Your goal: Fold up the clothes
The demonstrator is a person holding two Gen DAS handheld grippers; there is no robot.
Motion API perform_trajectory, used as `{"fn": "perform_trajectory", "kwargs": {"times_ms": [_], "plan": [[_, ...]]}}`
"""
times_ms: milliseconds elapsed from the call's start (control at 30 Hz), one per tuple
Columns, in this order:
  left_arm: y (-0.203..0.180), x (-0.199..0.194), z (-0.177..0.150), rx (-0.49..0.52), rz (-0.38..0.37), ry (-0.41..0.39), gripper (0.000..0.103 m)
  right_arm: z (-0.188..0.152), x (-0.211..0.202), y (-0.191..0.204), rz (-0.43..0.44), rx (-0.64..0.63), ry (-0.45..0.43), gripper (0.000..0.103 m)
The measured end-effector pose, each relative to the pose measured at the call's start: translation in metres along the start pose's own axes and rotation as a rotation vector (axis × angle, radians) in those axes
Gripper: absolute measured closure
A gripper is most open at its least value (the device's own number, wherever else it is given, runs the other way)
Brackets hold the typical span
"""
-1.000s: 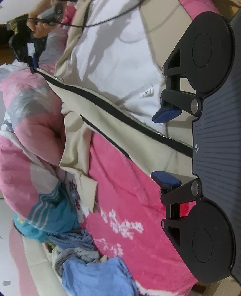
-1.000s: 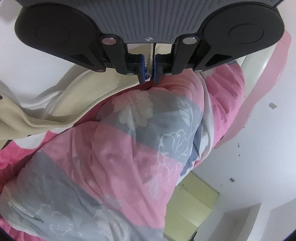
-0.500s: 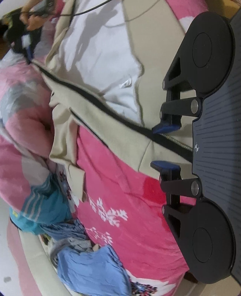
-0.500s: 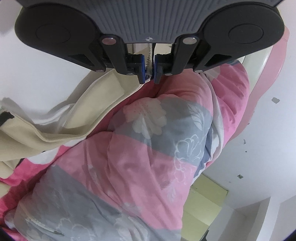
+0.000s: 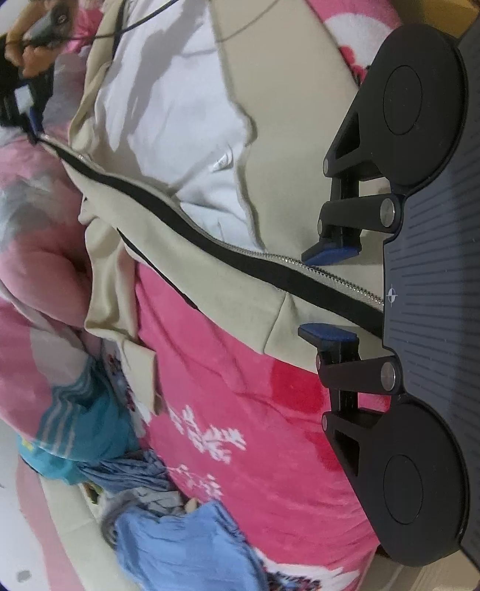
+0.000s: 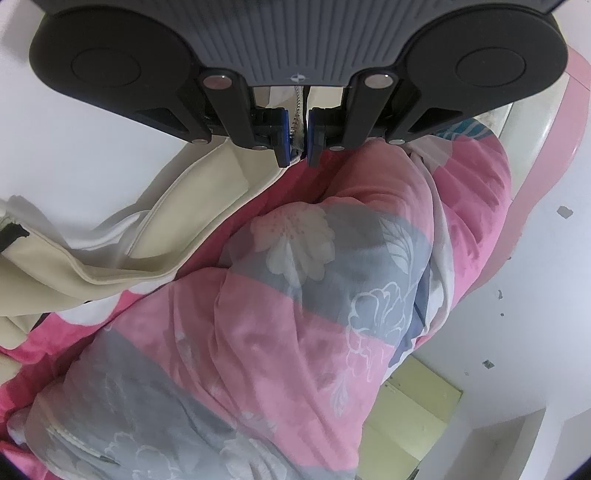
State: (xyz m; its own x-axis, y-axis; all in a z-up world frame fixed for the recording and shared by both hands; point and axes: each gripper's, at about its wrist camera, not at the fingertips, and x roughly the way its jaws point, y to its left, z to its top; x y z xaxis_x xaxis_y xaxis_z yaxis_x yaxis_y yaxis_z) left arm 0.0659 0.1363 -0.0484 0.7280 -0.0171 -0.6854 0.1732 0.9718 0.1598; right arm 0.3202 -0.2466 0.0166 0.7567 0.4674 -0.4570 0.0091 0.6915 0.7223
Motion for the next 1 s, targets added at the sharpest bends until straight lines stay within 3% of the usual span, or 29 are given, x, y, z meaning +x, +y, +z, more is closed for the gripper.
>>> {"fn": "perform_trajectory", "kwargs": {"times_ms": [33,100,167,333,433,567,800,867,1000], "plan": [[0.001,0.001,-0.001,-0.005,-0.006,-0.007,0.071,0.000,0.001,0.000,-0.003,-0.003,0.002,0.094],[0.003,0.001,-0.001,-0.010,-0.015,-0.020,0.084,-0.001,0.002,0.001,-0.010,-0.010,0.005,0.094],[0.007,-0.002,-0.001,-0.020,-0.030,-0.028,0.088,0.000,0.004,0.001,-0.018,-0.018,0.007,0.094],[0.030,-0.023,0.008,-0.115,-0.166,-0.059,0.091,0.005,0.003,0.011,-0.011,-0.092,0.007,0.094],[0.049,-0.035,0.018,-0.221,-0.331,-0.077,0.092,0.012,0.001,0.018,0.002,-0.133,-0.008,0.094],[0.055,-0.040,0.031,-0.336,-0.615,-0.085,0.092,0.028,-0.005,0.022,0.025,-0.160,-0.051,0.095],[-0.018,-0.014,0.062,-0.279,-1.009,-0.053,0.092,0.061,0.003,0.020,-0.001,-0.223,-0.083,0.097],[-0.043,0.002,0.071,-0.255,-1.083,-0.030,0.092,0.066,0.011,0.020,-0.007,-0.249,-0.073,0.097],[-0.085,0.037,0.079,-0.257,-1.154,0.038,0.092,0.072,0.033,0.019,-0.023,-0.303,-0.047,0.098]]}}
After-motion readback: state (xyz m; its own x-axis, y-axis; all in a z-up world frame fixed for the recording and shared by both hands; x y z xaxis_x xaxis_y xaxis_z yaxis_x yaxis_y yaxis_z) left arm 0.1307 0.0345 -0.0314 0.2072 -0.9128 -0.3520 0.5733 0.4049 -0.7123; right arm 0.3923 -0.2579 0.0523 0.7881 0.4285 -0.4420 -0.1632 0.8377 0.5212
